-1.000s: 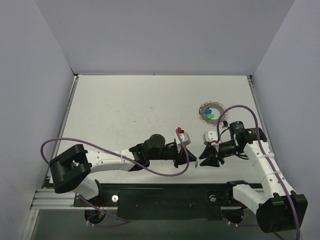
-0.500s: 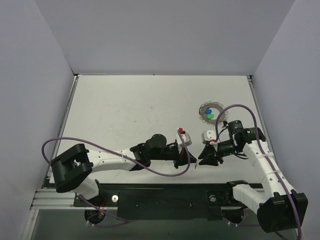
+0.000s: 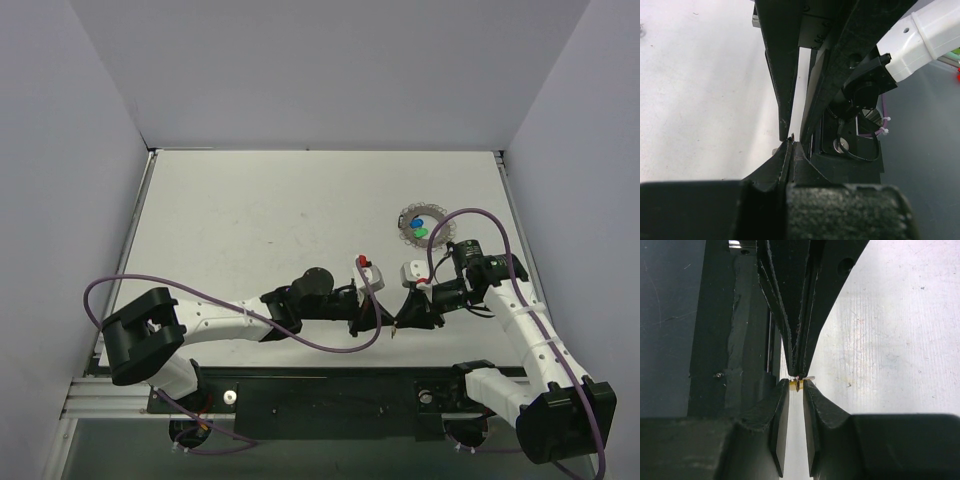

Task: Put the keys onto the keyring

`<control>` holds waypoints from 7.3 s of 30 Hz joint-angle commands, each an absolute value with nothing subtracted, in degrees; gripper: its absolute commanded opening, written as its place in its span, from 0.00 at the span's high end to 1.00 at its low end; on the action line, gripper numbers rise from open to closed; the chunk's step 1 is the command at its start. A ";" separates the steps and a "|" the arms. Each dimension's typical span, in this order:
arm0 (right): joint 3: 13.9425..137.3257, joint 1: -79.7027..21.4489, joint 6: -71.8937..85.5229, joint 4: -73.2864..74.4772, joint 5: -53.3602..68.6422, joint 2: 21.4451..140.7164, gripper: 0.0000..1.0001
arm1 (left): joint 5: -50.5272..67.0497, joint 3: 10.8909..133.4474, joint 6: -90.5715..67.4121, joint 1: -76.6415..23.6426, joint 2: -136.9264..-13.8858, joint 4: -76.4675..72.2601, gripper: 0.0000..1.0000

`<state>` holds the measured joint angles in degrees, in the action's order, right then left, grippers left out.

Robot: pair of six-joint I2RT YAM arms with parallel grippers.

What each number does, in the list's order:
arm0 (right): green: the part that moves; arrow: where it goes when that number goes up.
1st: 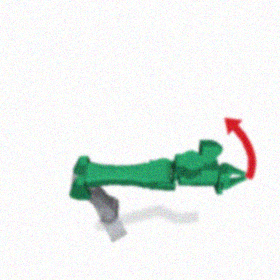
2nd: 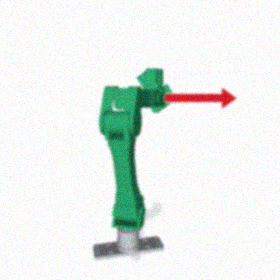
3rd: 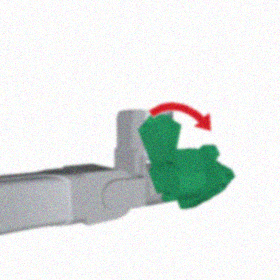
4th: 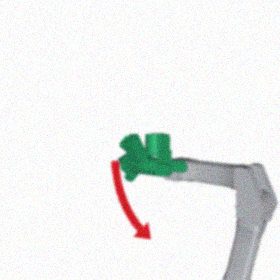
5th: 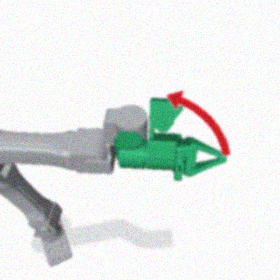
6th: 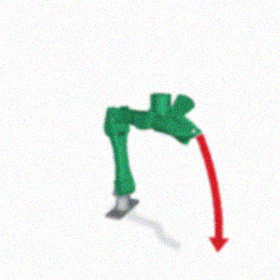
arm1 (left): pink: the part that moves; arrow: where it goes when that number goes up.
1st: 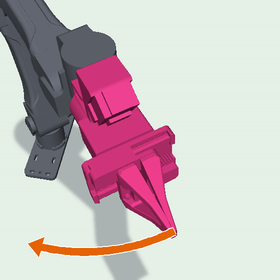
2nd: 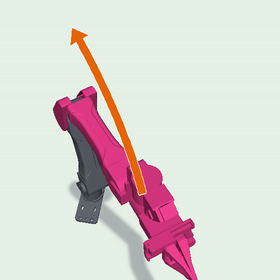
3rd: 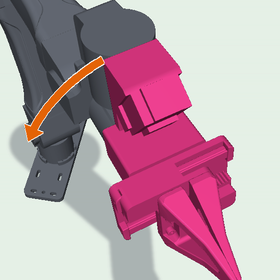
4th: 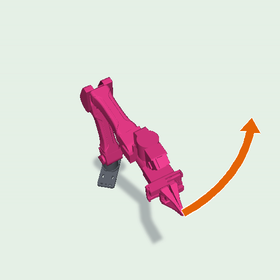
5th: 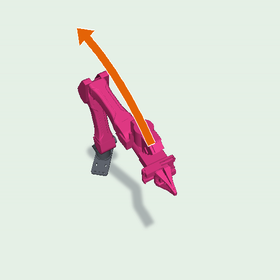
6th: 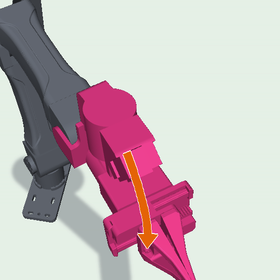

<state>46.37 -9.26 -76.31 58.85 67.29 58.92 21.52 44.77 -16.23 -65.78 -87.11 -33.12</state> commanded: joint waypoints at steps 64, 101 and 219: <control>43.07 -4.57 -46.93 40.52 80.33 58.36 1.00 | 7.65 28.83 -16.61 -67.15 -89.83 -74.27 0.64; 42.28 -5.01 -47.72 40.34 81.56 58.18 1.00 | 8.79 31.99 -14.24 -67.06 -91.67 -74.88 0.75; 40.96 -7.56 -48.69 39.20 80.42 58.45 1.00 | 26.81 71.90 0.80 -61.53 -89.66 12.41 1.00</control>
